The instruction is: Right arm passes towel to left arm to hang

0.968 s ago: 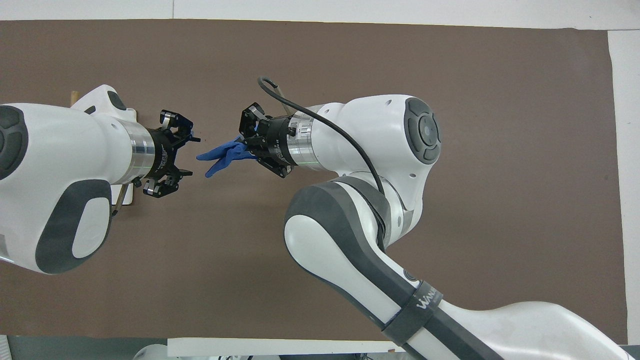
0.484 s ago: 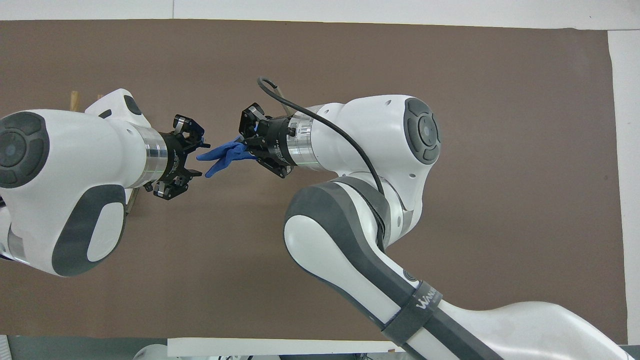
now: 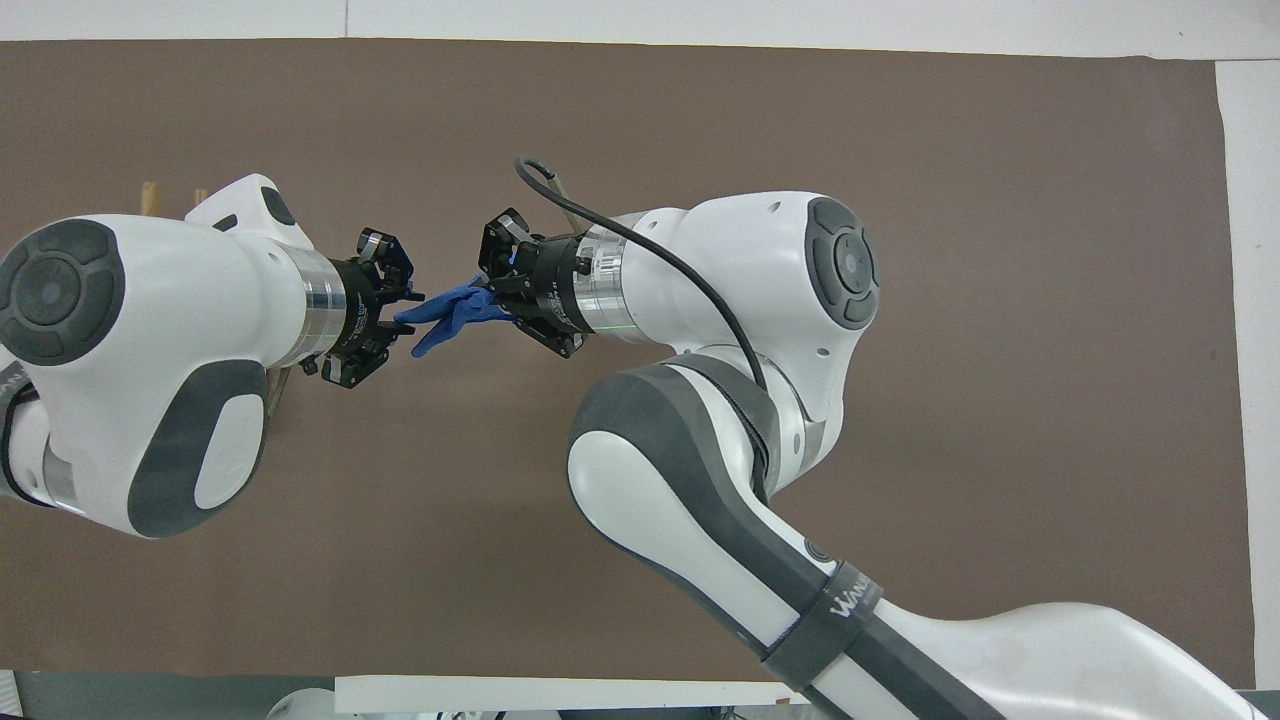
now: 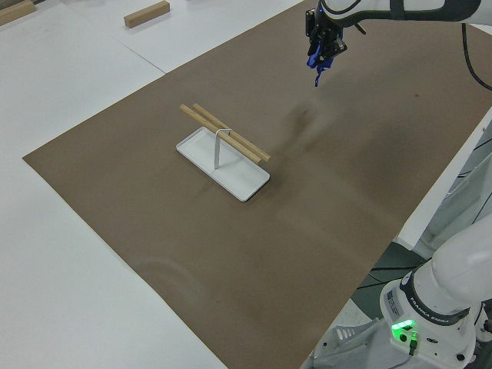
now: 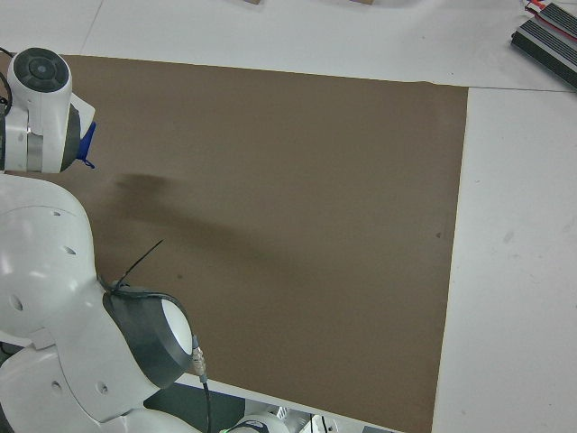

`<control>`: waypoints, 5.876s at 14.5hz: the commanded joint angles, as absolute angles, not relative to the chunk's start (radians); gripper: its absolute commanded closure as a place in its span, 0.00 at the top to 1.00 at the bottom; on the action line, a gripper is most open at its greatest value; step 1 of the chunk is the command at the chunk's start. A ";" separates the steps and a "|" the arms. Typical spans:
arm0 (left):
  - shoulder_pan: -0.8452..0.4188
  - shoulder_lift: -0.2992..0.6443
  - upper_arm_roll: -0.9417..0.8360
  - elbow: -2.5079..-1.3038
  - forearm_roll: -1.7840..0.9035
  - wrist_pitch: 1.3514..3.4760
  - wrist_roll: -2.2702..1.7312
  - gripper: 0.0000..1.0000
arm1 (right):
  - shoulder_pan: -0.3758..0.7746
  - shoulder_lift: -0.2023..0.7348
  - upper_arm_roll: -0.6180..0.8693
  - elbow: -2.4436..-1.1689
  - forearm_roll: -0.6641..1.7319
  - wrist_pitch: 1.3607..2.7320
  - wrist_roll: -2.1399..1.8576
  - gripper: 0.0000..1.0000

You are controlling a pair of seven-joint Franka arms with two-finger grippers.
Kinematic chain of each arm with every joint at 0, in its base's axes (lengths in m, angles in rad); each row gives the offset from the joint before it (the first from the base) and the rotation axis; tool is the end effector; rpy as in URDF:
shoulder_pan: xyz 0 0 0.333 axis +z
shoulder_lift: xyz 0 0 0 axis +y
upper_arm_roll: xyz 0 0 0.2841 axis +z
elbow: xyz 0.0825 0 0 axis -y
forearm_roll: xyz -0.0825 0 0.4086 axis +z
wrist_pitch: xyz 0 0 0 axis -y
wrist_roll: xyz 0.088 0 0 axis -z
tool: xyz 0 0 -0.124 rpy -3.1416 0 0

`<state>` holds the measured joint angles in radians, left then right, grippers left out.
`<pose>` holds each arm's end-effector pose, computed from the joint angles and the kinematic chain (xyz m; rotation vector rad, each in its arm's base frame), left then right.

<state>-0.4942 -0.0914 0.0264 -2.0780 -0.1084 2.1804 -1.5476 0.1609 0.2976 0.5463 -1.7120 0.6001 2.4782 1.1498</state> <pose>0.5096 -0.2635 0.4294 2.4686 1.5708 0.0312 0.5476 0.4335 0.4400 -2.1462 1.0265 0.2694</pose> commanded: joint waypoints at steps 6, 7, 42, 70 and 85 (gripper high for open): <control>-0.506 -0.098 0.040 -2.089 -0.121 2.200 -1.528 0.00 | 0.161 0.295 0.549 -1.723 0.614 2.497 1.154 0.01; -0.505 -0.095 0.040 -2.082 -0.121 2.197 -1.528 0.00 | 0.161 0.295 0.549 -1.723 0.614 2.496 1.154 0.05; 0.006 -0.024 0.054 -1.851 0.238 2.088 -0.977 0.01 | -0.008 -0.009 -0.029 -1.548 -0.103 1.431 0.068 1.00; -0.003 -0.090 0.045 -2.050 0.361 2.047 -0.905 1.00 | -0.032 -0.029 -0.048 -1.572 0.006 1.384 0.002 1.00; -0.051 0.037 0.046 -1.496 -0.002 1.408 -0.126 1.00 | -0.058 -0.064 -0.051 -1.644 0.005 1.414 -0.031 1.00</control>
